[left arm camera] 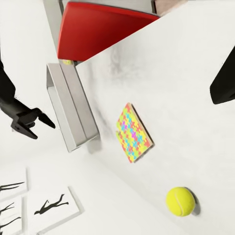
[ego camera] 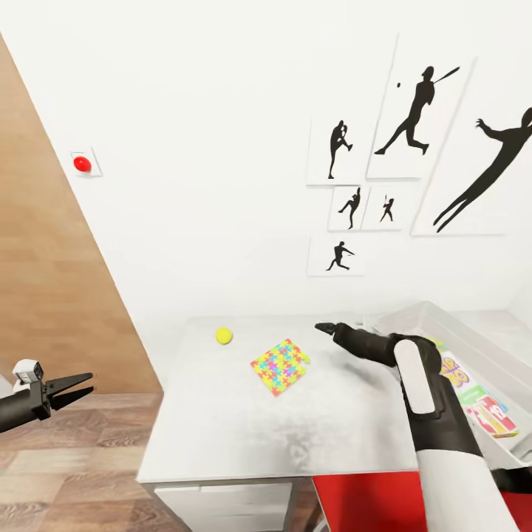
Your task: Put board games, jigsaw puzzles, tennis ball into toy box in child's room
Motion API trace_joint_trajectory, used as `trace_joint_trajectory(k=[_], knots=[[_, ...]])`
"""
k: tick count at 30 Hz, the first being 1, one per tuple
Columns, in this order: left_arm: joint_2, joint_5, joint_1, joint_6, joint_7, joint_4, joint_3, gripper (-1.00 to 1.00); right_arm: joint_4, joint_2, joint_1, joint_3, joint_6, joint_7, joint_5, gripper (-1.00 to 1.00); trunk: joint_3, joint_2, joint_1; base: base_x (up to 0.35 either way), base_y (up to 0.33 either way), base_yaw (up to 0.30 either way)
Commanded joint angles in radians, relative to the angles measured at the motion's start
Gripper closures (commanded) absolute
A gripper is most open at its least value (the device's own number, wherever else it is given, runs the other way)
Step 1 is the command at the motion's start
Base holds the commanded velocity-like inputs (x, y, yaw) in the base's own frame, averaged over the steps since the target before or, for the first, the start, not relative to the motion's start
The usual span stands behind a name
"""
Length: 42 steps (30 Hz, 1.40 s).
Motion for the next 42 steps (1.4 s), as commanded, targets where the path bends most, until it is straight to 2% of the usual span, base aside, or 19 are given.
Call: trace_joint_trajectory(k=[1,3,5,11,29,36,42], knots=[[0.001,0.004,-0.001,0.009,-0.001,0.001,0.0,-1.0,0.029,0.008,-0.022,0.0,0.006,-0.025,0.001,-1.0,-0.002,-0.002,0.001,0.005,0.254,0.0],[0.007,0.004,-0.001,0.009,-0.001,0.001,0.0,-1.0,0.137,0.022,-0.083,0.007,0.006,-0.098,0.0,-1.0,-0.002,-0.002,0.001,0.049,0.24,0.0],[0.017,0.004,-0.001,0.009,-0.001,0.001,-0.001,-1.0,0.194,0.027,-0.106,0.007,0.006,-0.127,0.0,-1.0,-0.002,-0.002,0.001,0.065,0.156,0.0],[0.036,0.005,-0.001,0.009,0.0,0.003,-0.001,-1.0,0.252,0.022,-0.129,0.005,0.004,-0.163,0.007,-1.0,-0.002,-0.002,0.001,0.023,0.122,0.0],[0.038,0.003,-0.001,0.007,0.001,0.003,-0.001,-1.0,0.253,0.014,-0.13,0.007,0.005,-0.173,0.017,-1.0,-0.004,-0.002,0.001,0.038,0.046,0.0],[0.038,0.005,-0.001,-0.038,-0.002,0.003,-0.001,-1.0,0.254,0.006,-0.131,0.005,0.005,-0.174,0.015,-1.0,-0.011,-0.002,0.001,0.191,0.153,0.0],[0.038,0.005,-0.001,-0.047,-0.002,0.003,-0.002,-1.0,0.258,0.004,-0.134,0.004,0.005,-0.174,0.014,-1.0,-0.02,-0.002,0.001,0.21,0.016,0.0]])
